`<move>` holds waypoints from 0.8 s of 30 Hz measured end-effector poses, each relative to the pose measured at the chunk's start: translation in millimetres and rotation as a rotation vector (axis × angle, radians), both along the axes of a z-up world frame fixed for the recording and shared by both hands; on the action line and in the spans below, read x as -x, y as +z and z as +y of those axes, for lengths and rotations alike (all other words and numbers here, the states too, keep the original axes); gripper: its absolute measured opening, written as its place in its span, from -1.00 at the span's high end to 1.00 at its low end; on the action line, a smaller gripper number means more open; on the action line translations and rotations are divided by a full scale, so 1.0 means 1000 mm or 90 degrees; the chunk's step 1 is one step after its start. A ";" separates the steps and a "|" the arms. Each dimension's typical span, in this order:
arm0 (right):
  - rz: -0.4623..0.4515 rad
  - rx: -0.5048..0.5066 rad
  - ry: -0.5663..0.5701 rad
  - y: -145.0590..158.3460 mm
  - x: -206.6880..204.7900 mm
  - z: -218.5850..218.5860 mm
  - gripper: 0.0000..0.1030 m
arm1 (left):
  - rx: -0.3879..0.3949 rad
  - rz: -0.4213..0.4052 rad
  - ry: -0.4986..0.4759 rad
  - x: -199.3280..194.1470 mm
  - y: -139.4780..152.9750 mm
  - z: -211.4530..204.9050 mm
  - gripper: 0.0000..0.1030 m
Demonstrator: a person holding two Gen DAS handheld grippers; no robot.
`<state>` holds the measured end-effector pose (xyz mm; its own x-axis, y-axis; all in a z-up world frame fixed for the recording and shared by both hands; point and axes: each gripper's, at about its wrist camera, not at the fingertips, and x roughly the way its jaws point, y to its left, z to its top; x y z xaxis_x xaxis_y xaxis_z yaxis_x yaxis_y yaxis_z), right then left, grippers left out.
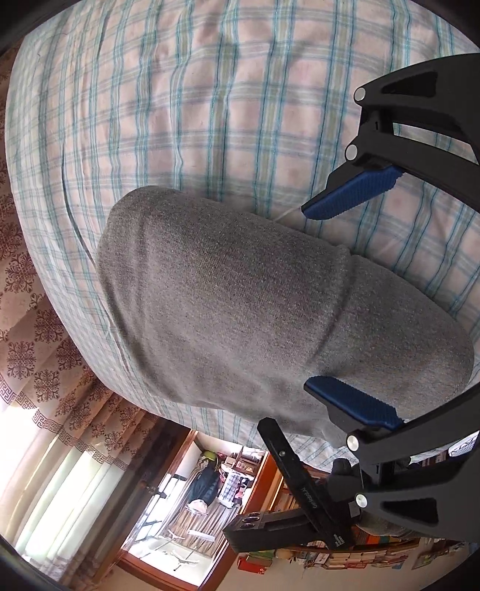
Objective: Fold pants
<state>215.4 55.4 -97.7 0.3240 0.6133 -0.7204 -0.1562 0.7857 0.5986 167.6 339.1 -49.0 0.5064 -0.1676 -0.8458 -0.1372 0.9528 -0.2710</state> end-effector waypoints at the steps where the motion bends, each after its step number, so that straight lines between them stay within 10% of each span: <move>1: 0.005 -0.005 0.000 -0.002 -0.001 0.001 -0.67 | 0.017 -0.001 0.009 -0.002 -0.002 0.006 -0.89; 19: 0.033 -0.035 0.010 -0.024 -0.029 0.024 -0.76 | 0.183 0.056 -0.075 -0.039 -0.046 0.015 -0.86; 24: 0.028 -0.012 0.017 -0.024 -0.032 0.033 -0.56 | 0.192 0.053 -0.095 -0.035 -0.043 0.002 -0.46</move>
<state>247.4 88.3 -121.2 0.2750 0.6348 -0.7221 -0.1502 0.7702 0.6199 203.0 341.0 -92.3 0.3884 -0.4842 -0.7840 -0.0354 0.8424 -0.5378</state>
